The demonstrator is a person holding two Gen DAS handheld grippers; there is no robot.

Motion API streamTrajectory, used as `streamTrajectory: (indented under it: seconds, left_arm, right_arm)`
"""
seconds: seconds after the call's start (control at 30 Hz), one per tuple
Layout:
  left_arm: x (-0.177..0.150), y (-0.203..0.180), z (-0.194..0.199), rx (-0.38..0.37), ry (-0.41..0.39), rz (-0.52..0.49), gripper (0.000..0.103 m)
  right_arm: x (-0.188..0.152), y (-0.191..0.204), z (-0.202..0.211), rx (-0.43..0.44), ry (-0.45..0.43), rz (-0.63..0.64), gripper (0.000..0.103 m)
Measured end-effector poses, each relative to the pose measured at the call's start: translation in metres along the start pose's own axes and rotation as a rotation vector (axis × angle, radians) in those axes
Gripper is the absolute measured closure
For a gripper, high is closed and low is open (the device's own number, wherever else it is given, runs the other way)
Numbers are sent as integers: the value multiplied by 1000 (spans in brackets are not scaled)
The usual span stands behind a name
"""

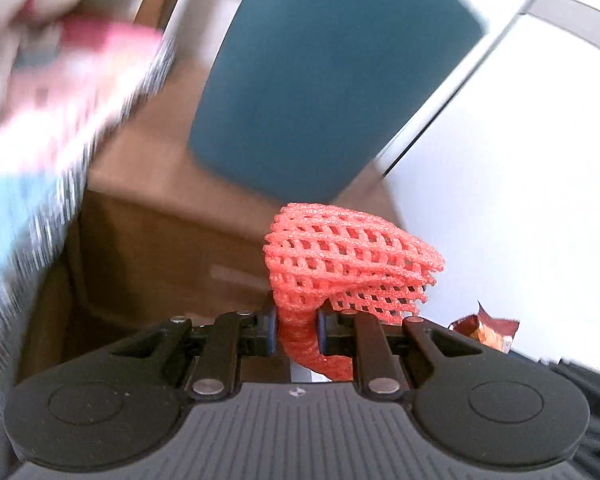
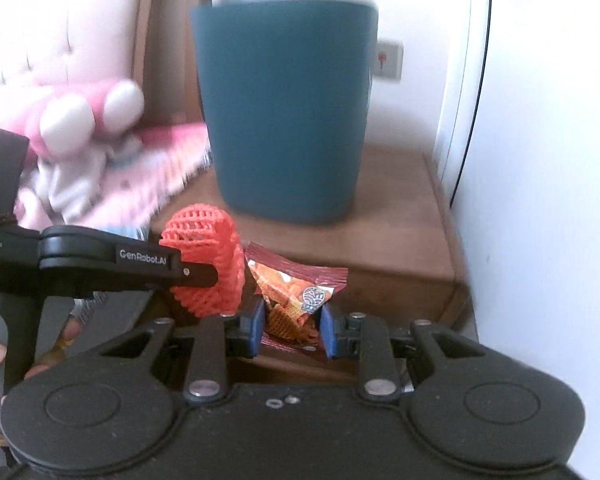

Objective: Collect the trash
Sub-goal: 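Lift both held items up over the teal wastebasket, then open both grippers to drop the net and packet into the wastebasket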

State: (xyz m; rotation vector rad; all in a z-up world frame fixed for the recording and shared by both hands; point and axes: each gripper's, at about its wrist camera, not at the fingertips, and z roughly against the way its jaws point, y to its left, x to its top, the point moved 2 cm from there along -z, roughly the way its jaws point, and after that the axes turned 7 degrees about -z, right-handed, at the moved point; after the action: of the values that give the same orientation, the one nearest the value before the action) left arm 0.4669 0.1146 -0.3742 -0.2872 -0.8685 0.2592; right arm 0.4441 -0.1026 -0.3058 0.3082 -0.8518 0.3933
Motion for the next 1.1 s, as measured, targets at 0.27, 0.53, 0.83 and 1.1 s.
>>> streamTrajectory:
  seconds: [0.27, 0.53, 0.83, 1.1]
  left_arm:
    - [46, -10, 69, 27, -119, -233, 85]
    - [115, -39, 95, 60, -225, -356, 85]
    - [222, -73, 51, 185, -291, -387, 85]
    - [278, -81, -6, 306, -242, -385, 85]
  right_arm:
    - [52, 30, 36, 10, -87, 23, 76]
    - [115, 25, 30, 19, -195, 26, 76]
    - [207, -24, -11, 2, -293, -20, 76]
    - [252, -34, -63, 35, -276, 30, 76]
